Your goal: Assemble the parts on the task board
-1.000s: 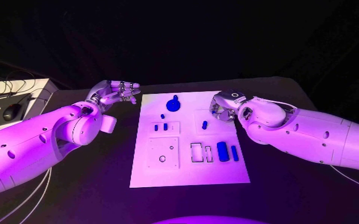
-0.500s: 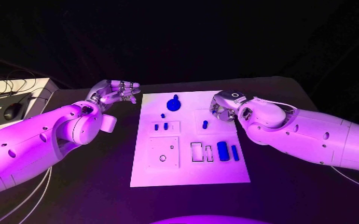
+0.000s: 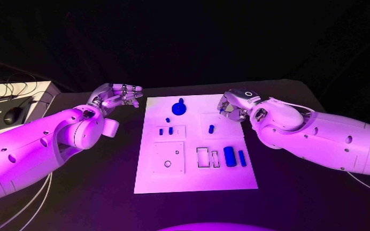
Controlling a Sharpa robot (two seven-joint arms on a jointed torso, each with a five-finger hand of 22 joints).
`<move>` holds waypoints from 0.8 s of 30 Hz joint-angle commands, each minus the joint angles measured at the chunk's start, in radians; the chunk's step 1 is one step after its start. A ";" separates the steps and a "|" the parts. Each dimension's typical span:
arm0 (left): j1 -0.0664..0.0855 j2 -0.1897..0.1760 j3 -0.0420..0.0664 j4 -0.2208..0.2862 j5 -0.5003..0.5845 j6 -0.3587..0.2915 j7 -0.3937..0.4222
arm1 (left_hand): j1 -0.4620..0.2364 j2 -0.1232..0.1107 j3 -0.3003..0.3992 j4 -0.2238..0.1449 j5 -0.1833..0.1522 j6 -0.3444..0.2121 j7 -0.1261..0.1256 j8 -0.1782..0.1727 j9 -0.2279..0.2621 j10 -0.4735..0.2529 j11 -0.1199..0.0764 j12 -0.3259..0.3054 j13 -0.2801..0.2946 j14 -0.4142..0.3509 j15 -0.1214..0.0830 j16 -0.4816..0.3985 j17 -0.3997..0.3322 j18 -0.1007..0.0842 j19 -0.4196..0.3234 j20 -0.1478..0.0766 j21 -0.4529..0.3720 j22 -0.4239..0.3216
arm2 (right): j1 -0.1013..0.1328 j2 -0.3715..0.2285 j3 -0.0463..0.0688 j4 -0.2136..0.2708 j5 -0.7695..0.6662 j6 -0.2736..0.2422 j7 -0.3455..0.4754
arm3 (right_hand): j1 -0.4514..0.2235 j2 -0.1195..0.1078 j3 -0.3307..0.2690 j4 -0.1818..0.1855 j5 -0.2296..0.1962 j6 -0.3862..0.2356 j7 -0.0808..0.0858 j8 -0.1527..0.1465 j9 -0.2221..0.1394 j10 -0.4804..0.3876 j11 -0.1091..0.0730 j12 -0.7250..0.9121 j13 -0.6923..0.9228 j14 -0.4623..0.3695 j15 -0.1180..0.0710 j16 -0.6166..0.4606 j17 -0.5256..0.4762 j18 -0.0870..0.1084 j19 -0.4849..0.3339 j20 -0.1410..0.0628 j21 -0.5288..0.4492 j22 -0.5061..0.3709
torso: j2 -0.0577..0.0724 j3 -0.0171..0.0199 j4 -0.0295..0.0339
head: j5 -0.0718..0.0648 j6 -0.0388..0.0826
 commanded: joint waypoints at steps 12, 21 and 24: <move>-0.001 0.004 0.001 -0.006 0.010 0.002 -0.008 | -0.002 0.002 0.003 -0.002 0.002 -0.009 0.001 -0.002 -0.001 -0.010 0.002 -0.002 -0.001 0.001 0.004 -0.003 0.000 0.005 0.004 0.003 0.000 0.000 | 0.020 -0.056 0.015 0.104 0.258 -0.027 0.083 | 0.011 0.017 -0.003 -0.008 0.006 -0.003 0.005 0.001 -0.001 0.021 -0.016 0.005 0.002 0.002 -0.005 -0.003 0.004 0.020 0.025 0.003 -0.058 0.058 | -0.001 -0.0008 -0.0011 | 0.017 0.008; 0.000 0.011 0.001 0.002 0.019 -0.012 0.001 | -0.003 0.000 0.004 -0.001 0.002 -0.009 0.000 -0.002 0.000 -0.014 0.003 0.001 -0.001 0.002 0.004 -0.003 0.001 0.008 0.011 0.004 -0.002 0.000 | 0.011 -0.021 0.013 0.184 0.281 -0.048 0.114 | 0.010 0.022 -0.006 -0.014 0.007 -0.005 0.006 0.001 -0.002 0.019 -0.015 0.005 0.002 0.003 -0.004 -0.004 0.005 0.021 0.036 0.003 -0.087 0.091 | -0.003 -0.0044 0.0036 | 0.040 0.003; 0.000 0.016 0.000 0.007 0.023 -0.022 0.004 | -0.003 -0.001 0.004 0.000 0.002 -0.009 0.000 -0.002 -0.001 -0.014 0.003 0.002 -0.001 -0.002 0.005 -0.004 0.000 0.007 0.008 0.005 -0.004 -0.001 | -0.004 0.003 0.010 0.198 0.256 -0.052 0.117 | 0.009 0.024 -0.005 -0.016 0.007 -0.005 0.006 0.001 -0.001 0.019 -0.014 0.005 0.002 0.002 -0.004 -0.004 0.006 0.021 0.046 0.003 -0.116 0.120 | -0.004 -0.0062 0.0016 | 0.053 0.000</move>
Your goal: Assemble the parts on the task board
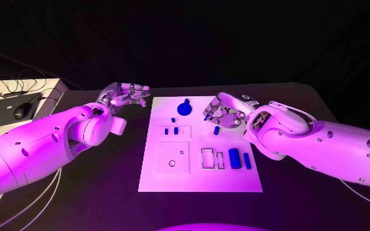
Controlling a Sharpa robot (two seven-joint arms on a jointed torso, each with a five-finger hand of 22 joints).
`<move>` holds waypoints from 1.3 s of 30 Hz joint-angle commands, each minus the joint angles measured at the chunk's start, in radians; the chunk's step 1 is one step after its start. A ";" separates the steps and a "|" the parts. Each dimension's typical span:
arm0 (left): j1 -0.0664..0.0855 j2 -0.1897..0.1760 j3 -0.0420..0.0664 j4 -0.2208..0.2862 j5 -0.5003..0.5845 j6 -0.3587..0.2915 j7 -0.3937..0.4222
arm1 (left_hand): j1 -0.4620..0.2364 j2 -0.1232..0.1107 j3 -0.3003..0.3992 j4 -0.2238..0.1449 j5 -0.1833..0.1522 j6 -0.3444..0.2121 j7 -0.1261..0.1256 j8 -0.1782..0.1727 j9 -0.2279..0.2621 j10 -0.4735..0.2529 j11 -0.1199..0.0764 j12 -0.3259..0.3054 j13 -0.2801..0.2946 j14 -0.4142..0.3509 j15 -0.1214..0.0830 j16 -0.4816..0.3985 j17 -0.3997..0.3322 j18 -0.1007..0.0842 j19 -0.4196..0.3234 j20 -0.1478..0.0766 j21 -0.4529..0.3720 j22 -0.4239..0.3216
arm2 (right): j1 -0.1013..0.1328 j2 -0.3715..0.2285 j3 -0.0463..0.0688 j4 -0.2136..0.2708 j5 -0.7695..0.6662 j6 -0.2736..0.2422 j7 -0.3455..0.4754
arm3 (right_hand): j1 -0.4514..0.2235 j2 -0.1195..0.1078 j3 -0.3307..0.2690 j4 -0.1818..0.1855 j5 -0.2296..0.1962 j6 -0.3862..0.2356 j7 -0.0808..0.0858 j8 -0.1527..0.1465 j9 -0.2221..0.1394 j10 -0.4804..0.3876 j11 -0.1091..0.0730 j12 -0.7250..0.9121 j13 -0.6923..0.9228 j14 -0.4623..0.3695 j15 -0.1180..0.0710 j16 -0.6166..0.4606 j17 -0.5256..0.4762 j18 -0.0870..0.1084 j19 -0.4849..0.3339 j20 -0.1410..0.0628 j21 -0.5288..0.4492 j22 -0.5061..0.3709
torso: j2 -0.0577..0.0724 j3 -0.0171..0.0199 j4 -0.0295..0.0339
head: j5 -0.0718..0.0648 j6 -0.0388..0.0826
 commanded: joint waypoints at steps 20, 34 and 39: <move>0.001 0.042 0.000 0.019 0.032 -0.038 0.033 | -0.007 -0.002 0.003 0.005 0.002 -0.004 -0.005 -0.002 -0.001 -0.011 0.004 0.005 -0.001 -0.010 0.008 -0.010 -0.002 0.006 -0.002 0.005 -0.014 -0.004 | -0.117 0.154 -0.032 -0.022 -0.208 -0.027 -0.020 | 0.005 0.021 0.006 -0.012 0.004 0.000 0.003 0.002 0.000 0.022 -0.013 0.003 0.001 0.003 -0.005 -0.001 -0.008 0.020 0.050 -0.002 -0.105 0.107 | -0.007 -0.0121 0.0023 | 0.066 -0.034; 0.001 0.044 0.000 0.022 0.034 -0.036 0.033 | -0.007 -0.003 0.002 0.007 0.002 -0.005 -0.005 -0.002 0.000 -0.011 0.004 0.007 -0.001 -0.009 0.008 -0.010 -0.003 0.006 0.000 0.006 -0.018 -0.007 | -0.144 0.180 -0.035 -0.042 -0.241 -0.009 -0.020 | 0.006 0.022 0.006 -0.012 0.003 0.000 0.003 0.002 0.000 0.022 -0.014 0.003 0.001 0.002 -0.004 0.001 -0.009 0.019 0.058 -0.002 -0.127 0.129 | -0.008 -0.0116 0.0005 | 0.087 -0.058; 0.001 0.043 0.000 0.022 0.034 -0.036 0.033 | -0.007 -0.003 0.002 0.007 0.002 -0.005 -0.005 -0.002 0.000 -0.011 0.004 0.007 -0.001 -0.009 0.008 -0.010 -0.003 0.006 0.000 0.006 -0.018 -0.007 | -0.147 0.183 -0.036 -0.042 -0.246 -0.004 -0.020 | 0.006 0.022 0.006 -0.012 0.003 0.000 0.003 0.002 0.000 0.022 -0.014 0.003 0.001 0.002 -0.004 0.001 -0.009 0.019 0.058 -0.002 -0.127 0.129 | -0.008 -0.0122 0.0008 | 0.090 -0.062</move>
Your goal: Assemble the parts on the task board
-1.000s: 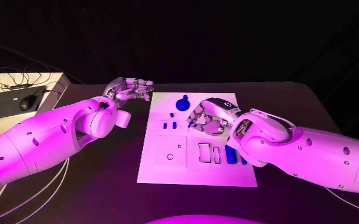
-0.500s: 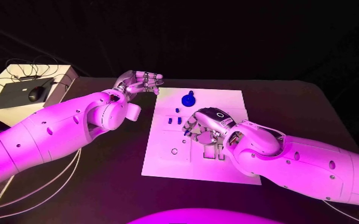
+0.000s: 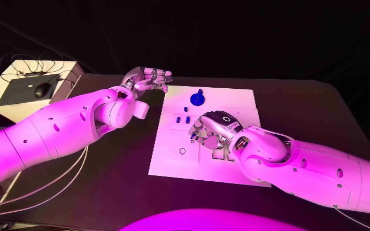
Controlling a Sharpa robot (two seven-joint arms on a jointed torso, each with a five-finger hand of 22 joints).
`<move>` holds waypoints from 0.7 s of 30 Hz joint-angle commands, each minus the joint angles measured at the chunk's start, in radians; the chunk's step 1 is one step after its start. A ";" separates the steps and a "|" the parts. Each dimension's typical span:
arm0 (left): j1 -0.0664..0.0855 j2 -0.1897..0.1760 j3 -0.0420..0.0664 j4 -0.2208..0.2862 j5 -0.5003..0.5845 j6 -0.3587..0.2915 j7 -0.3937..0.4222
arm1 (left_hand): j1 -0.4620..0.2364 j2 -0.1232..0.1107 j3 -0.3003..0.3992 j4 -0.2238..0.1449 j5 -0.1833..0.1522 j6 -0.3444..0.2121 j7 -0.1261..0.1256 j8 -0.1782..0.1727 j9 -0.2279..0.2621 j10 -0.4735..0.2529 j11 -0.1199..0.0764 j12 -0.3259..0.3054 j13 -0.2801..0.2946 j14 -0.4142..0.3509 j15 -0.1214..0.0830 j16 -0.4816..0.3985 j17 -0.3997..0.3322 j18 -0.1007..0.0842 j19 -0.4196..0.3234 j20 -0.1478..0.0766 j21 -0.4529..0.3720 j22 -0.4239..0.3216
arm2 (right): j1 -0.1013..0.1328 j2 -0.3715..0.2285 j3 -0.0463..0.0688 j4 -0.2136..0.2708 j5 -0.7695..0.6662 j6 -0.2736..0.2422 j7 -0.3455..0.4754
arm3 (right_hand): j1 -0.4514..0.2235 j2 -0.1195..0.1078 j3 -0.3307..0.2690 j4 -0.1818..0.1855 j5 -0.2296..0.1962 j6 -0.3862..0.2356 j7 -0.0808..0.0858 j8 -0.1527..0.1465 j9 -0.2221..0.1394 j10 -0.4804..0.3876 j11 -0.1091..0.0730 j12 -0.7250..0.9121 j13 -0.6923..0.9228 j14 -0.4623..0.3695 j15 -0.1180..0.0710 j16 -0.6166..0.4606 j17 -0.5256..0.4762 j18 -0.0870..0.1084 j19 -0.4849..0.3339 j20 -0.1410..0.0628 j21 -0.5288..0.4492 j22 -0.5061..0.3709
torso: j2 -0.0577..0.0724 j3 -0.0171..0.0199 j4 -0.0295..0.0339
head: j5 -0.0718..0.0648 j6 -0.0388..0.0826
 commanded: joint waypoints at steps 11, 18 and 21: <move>0.001 0.001 0.000 0.004 0.007 0.003 0.015 | -0.007 -0.002 0.000 0.008 0.002 -0.006 -0.005 -0.002 0.000 -0.009 0.000 0.008 -0.001 -0.001 0.001 -0.006 -0.001 0.007 0.004 0.006 -0.006 -0.002 | -0.008 0.013 -0.002 -0.021 -0.045 0.025 -0.008 | 0.011 0.017 0.002 -0.002 0.002 0.002 0.004 0.004 0.002 0.021 -0.015 0.003 0.001 0.002 -0.005 0.001 -0.001 0.019 0.014 0.000 -0.015 0.011 | 0.000 -0.0006 0.0004 | 0.008 -0.009; 0.001 0.000 0.000 0.005 0.006 0.002 0.014 | -0.007 -0.002 0.000 0.008 0.002 -0.006 -0.005 -0.002 0.000 -0.009 0.000 0.008 -0.001 -0.001 0.001 -0.006 -0.001 0.007 0.004 0.006 -0.006 -0.002 | -0.011 0.018 -0.004 -0.028 -0.051 0.035 -0.010 | 0.011 0.017 0.002 -0.002 0.001 0.002 0.004 0.004 0.002 0.020 -0.015 0.003 0.001 0.002 -0.005 0.001 -0.001 0.019 0.015 0.000 -0.016 0.012 | 0.000 -0.0006 0.0002 | 0.010 -0.015; 0.001 0.000 0.000 0.005 0.006 0.003 0.014 | -0.007 -0.002 0.000 0.008 0.002 -0.006 -0.005 -0.002 0.000 -0.009 0.000 0.008 -0.001 -0.001 0.001 -0.006 -0.001 0.007 0.004 0.006 -0.006 -0.002 | -0.012 0.021 -0.005 -0.031 -0.053 0.037 -0.010 | 0.011 0.017 0.002 -0.002 0.001 0.002 0.004 0.004 0.002 0.020 -0.015 0.003 0.001 0.002 -0.005 0.001 -0.001 0.019 0.015 0.000 -0.016 0.012 | 0.000 -0.0005 0.0001 | 0.011 -0.016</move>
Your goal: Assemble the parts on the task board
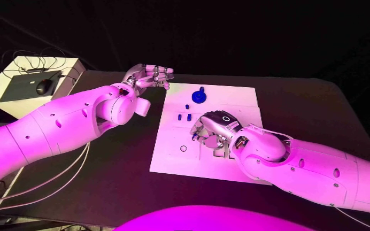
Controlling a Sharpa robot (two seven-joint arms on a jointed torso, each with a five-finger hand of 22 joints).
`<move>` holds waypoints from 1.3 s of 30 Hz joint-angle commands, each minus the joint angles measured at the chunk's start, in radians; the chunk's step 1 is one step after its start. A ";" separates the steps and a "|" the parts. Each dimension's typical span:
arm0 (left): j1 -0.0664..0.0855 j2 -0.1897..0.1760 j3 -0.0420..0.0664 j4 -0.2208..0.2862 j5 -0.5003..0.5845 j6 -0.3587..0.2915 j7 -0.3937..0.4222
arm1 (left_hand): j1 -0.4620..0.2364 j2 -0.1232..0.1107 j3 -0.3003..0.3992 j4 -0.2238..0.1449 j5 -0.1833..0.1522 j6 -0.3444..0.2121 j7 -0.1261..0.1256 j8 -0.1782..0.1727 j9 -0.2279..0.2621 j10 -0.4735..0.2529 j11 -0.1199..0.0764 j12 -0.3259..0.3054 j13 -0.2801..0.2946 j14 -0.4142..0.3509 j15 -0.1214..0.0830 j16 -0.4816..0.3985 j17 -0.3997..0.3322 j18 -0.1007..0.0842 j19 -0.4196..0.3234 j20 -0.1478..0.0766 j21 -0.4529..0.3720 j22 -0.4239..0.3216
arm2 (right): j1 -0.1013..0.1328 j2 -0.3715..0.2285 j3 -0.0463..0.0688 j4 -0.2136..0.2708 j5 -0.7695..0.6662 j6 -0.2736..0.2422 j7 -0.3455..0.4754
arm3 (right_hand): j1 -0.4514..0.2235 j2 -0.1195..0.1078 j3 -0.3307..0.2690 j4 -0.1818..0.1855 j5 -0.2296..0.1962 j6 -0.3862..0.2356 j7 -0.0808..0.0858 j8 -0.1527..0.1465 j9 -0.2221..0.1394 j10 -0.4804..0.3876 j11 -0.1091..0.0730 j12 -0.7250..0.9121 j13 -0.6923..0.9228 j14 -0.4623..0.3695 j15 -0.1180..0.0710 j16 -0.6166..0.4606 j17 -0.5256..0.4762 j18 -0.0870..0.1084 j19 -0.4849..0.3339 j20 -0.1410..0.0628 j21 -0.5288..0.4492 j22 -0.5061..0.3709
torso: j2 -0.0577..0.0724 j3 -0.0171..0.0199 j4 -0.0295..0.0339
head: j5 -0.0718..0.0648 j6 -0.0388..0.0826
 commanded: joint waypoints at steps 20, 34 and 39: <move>0.001 -0.002 0.000 0.003 0.005 0.003 0.011 | -0.007 -0.002 0.000 0.011 0.002 -0.006 -0.005 -0.002 0.000 -0.010 0.000 0.004 -0.001 0.000 0.001 -0.005 -0.001 0.007 0.006 0.006 -0.008 -0.002 | -0.005 0.007 -0.003 -0.005 -0.021 0.034 0.000 | 0.011 0.017 0.005 -0.003 0.001 0.004 0.006 0.004 0.001 0.021 -0.015 0.007 0.001 0.000 -0.006 0.002 -0.001 0.019 0.008 0.000 -0.013 0.010 | 0.000 0.0000 0.0001 | 0.002 -0.007; 0.001 -0.004 0.000 0.004 0.005 0.005 0.010 | -0.008 -0.001 0.001 0.015 0.003 -0.005 -0.005 -0.002 0.000 -0.010 0.000 0.005 -0.001 0.000 0.001 -0.005 -0.001 0.007 0.008 0.006 -0.012 -0.003 | -0.005 0.010 -0.003 -0.013 -0.046 0.076 -0.029 | 0.009 0.018 0.002 -0.003 0.001 0.003 0.006 0.005 0.002 0.020 -0.015 0.007 0.001 0.000 -0.006 0.000 -0.003 0.018 0.011 0.000 -0.028 0.024 | 0.000 -0.0002 0.0001 | 0.004 -0.007; 0.002 -0.005 0.000 0.005 0.005 0.005 0.010 | -0.008 0.000 0.001 0.017 0.003 -0.003 -0.006 -0.002 0.000 -0.010 0.000 0.005 -0.001 0.000 0.001 -0.006 -0.002 0.007 0.009 0.006 -0.013 -0.004 | -0.005 0.010 -0.004 -0.013 -0.060 0.070 -0.043 | 0.010 0.018 0.003 -0.003 0.001 0.004 0.006 0.004 0.002 0.021 -0.015 0.007 0.001 0.001 -0.006 0.000 -0.003 0.018 0.013 0.000 -0.030 0.026 | 0.000 -0.0001 0.0003 | 0.003 -0.007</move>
